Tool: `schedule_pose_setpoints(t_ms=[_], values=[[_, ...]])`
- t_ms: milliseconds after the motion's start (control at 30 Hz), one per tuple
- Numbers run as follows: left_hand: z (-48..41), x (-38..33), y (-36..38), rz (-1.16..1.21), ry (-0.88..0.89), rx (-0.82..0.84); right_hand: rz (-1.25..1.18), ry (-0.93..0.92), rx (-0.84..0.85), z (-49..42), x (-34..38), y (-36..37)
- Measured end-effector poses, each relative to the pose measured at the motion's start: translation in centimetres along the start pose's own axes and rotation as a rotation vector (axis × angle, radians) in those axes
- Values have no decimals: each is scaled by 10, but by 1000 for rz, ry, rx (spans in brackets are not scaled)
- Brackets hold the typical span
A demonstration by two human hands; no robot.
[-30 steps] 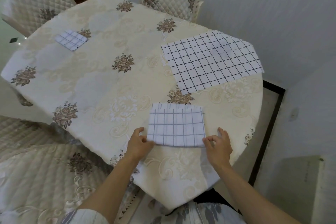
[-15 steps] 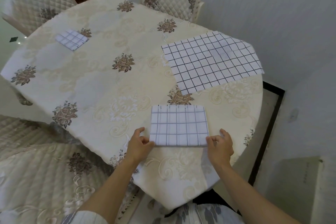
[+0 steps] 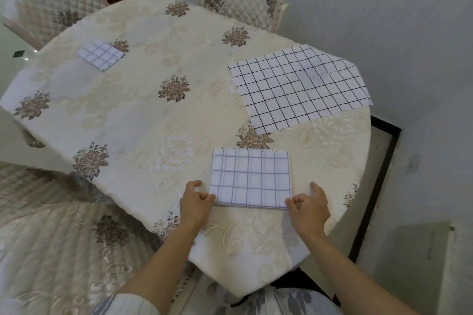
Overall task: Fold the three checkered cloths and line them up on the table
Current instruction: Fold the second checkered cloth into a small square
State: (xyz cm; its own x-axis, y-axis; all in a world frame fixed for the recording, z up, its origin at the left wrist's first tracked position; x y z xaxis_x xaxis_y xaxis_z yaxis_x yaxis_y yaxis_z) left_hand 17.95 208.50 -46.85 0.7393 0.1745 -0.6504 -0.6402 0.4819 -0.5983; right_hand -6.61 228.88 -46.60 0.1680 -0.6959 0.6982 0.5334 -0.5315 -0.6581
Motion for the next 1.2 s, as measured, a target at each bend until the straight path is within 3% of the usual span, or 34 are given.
schedule_pose_setpoints(t_ms=[467, 667, 1000, 1200], values=[[0, -5, 2, -216, 96, -46, 42, -18, -31, -5, 4, 3], [2, -13, 5, -466, 215, -116, 49, -5, -55, -5, 5, 5], [-2, -14, 7, -530, 275, -131, 94, -17, -78, -7, 7, 8], [12, -41, 20, -741, 527, -292, 103, -18, -97, -5, 9, 7]])
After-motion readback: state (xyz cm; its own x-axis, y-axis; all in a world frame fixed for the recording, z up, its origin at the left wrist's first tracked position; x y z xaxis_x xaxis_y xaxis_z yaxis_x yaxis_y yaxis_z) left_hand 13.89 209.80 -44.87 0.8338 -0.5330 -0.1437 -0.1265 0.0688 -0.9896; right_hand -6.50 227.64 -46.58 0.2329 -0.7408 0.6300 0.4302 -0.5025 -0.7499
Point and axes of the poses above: each hand's wrist, its own z-axis away from the middle knuckle, its own y-axis out of the palm, x = y × z, the point moved 7 cm from there along -z, towards the middle knuckle, and after that the axes turned 9 degrees about -z, right-handed, at the moved point
